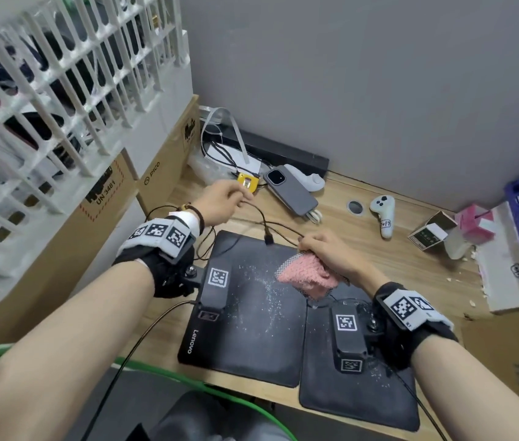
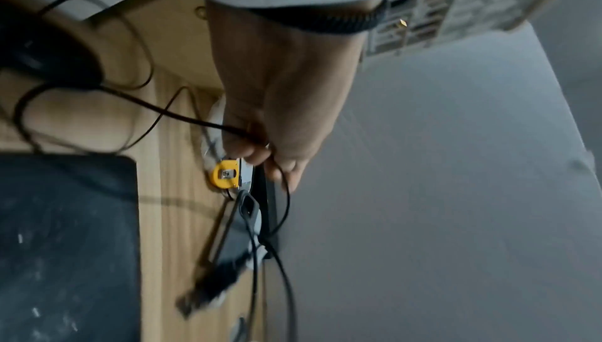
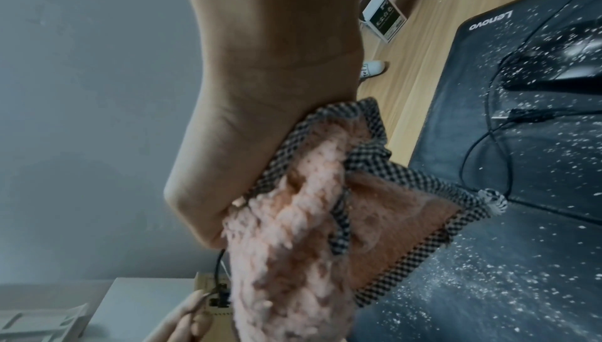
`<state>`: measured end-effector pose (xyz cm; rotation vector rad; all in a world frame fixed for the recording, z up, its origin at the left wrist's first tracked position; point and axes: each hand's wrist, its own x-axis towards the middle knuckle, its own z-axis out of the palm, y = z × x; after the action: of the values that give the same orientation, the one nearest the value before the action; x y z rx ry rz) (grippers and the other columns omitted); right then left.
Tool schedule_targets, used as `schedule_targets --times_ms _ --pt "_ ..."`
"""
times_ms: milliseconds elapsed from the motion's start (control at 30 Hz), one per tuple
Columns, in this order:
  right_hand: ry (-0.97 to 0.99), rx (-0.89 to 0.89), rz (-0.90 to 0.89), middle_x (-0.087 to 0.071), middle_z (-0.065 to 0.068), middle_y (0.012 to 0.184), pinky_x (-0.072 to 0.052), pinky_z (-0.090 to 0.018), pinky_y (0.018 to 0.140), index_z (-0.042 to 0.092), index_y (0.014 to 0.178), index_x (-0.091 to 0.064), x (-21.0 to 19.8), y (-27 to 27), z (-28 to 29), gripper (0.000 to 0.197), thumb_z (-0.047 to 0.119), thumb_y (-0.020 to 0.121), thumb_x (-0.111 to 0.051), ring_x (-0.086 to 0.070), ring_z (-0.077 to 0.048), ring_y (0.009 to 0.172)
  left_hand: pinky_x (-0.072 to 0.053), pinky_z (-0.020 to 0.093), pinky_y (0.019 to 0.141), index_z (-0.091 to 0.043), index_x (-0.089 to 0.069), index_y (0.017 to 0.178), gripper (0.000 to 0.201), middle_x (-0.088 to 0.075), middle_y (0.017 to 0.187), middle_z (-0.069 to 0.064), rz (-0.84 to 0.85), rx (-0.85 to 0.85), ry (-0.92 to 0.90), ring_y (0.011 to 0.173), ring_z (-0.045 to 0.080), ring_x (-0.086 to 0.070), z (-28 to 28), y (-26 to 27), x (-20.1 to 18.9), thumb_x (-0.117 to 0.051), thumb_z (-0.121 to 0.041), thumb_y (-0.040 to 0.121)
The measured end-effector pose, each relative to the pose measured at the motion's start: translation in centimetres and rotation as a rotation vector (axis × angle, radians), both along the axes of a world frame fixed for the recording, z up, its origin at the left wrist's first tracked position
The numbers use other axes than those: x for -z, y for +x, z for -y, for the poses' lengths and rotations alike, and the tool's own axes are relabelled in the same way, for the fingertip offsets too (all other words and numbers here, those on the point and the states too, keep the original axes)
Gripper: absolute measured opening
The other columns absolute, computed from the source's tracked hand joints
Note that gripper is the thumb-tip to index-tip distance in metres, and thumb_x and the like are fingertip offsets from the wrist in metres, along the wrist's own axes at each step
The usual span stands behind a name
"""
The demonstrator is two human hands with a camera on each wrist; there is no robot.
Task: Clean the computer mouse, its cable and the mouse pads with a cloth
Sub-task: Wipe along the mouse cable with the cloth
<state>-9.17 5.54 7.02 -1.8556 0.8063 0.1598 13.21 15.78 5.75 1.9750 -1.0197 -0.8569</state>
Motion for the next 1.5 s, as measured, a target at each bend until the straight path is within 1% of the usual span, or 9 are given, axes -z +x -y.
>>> schedule_targets --times_ms 167,333,533,733,933,1033,1200,1300,1500 --pt "0.031 -0.062 -0.15 -0.046 0.006 0.052 -0.031 -0.019 0.044 0.017 0.064 -0.049 0.9 -1.2 -0.8 0.029 0.02 0.092 -0.053 -0.04 -0.009 0.043 -0.027 0.014 0.034 -0.001 -0.053 0.119 0.04 -0.04 0.07 0.0 -0.654 -0.552 -0.231 0.04 0.003 -0.032 1.4 -0.1 0.0 -0.021 0.009 0.097" --pt "0.091 -0.098 -0.175 -0.045 0.007 0.051 -0.033 -0.018 0.048 0.019 0.063 -0.046 1.9 -1.8 -1.5 0.036 0.029 0.097 -0.05 -0.039 -0.007 0.043 -0.034 0.015 0.041 -0.002 -0.047 0.124 0.035 -0.04 0.072 0.002 -0.78 -0.416 -0.25 0.049 0.007 -0.036 2.4 -2.6 -0.9 -0.023 0.006 0.099" --pt "0.223 0.052 -0.057 -0.036 0.005 0.052 -0.03 -0.016 0.045 0.021 0.06 -0.038 1.4 -2.1 -1.6 0.042 0.027 0.101 -0.041 -0.032 -0.008 0.042 -0.042 0.023 0.098 -0.005 -0.046 0.138 0.045 -0.061 0.124 0.006 -0.593 0.137 -0.03 0.113 0.012 -0.056 2.0 -3.5 -1.2 -0.026 0.008 0.099" --pt "0.357 0.272 0.058 -0.031 0.005 0.057 -0.027 -0.016 0.043 0.022 0.061 -0.034 0.6 -2.5 -1.5 0.041 0.024 0.102 -0.037 -0.027 -0.01 0.049 -0.041 0.021 0.093 -0.015 -0.036 0.145 0.064 -0.057 0.131 0.003 -0.362 0.179 0.069 0.119 0.015 -0.052 0.8 -1.6 -0.9 -0.028 0.016 0.09" --pt "0.651 0.579 0.174 -0.04 0.006 0.048 -0.037 -0.019 0.037 0.02 0.056 -0.041 0.6 -2.0 -1.5 0.042 0.023 0.098 -0.045 -0.041 -0.01 0.042 -0.047 0.018 0.082 -0.004 -0.057 0.115 0.05 -0.058 0.122 0.016 -0.183 -0.45 -0.126 0.098 0.012 -0.058 -0.4 1.5 2.2 -0.027 0.019 0.082" --pt "0.713 0.692 0.221 -0.05 0.001 0.046 -0.04 -0.019 0.034 0.013 0.052 -0.052 0.3 -1.8 -1.3 0.048 0.022 0.099 -0.046 -0.05 -0.013 0.038 -0.045 0.025 0.083 -0.008 -0.056 0.117 0.048 -0.054 0.128 0.015 -0.12 -0.379 0.025 0.109 0.023 -0.054 -1.6 2.0 4.2 -0.031 0.016 0.084" --pt "0.774 0.64 0.178 -0.046 0.007 0.052 -0.036 -0.019 0.044 0.019 0.063 -0.044 0.8 -2.3 0.0 0.032 0.021 0.093 -0.053 -0.045 -0.008 0.044 -0.034 0.002 0.077 -0.014 -0.052 0.133 0.06 -0.042 0.143 0.01 0.057 -0.025 0.059 0.124 0.018 -0.045 -1.0 0.5 4.4 -0.039 0.018 0.083" --pt "0.742 0.596 0.172 -0.05 0.004 0.058 -0.04 -0.015 0.043 0.013 0.067 -0.051 0.2 -3.1 0.4 0.02 0.015 0.087 -0.056 -0.05 -0.007 0.046 -0.042 0.009 0.06 -0.014 -0.048 0.138 0.06 -0.04 0.147 0.008 0.029 0.021 0.138 0.1 0.016 -0.054 0.3 -0.2 5.2 -0.038 0.014 0.085" --pt "0.508 0.359 -0.235 -0.05 -0.001 0.06 -0.037 -0.021 0.045 0.016 0.067 -0.053 0.1 -5.4 0.6 0.032 0.028 0.097 -0.049 -0.047 -0.011 0.046 -0.039 0.04 0.104 -0.008 -0.045 0.137 0.054 -0.042 0.144 0.017 -0.076 0.012 0.339 0.131 0.032 -0.044 2.3 -0.8 9.3 -0.035 0.009 0.088"
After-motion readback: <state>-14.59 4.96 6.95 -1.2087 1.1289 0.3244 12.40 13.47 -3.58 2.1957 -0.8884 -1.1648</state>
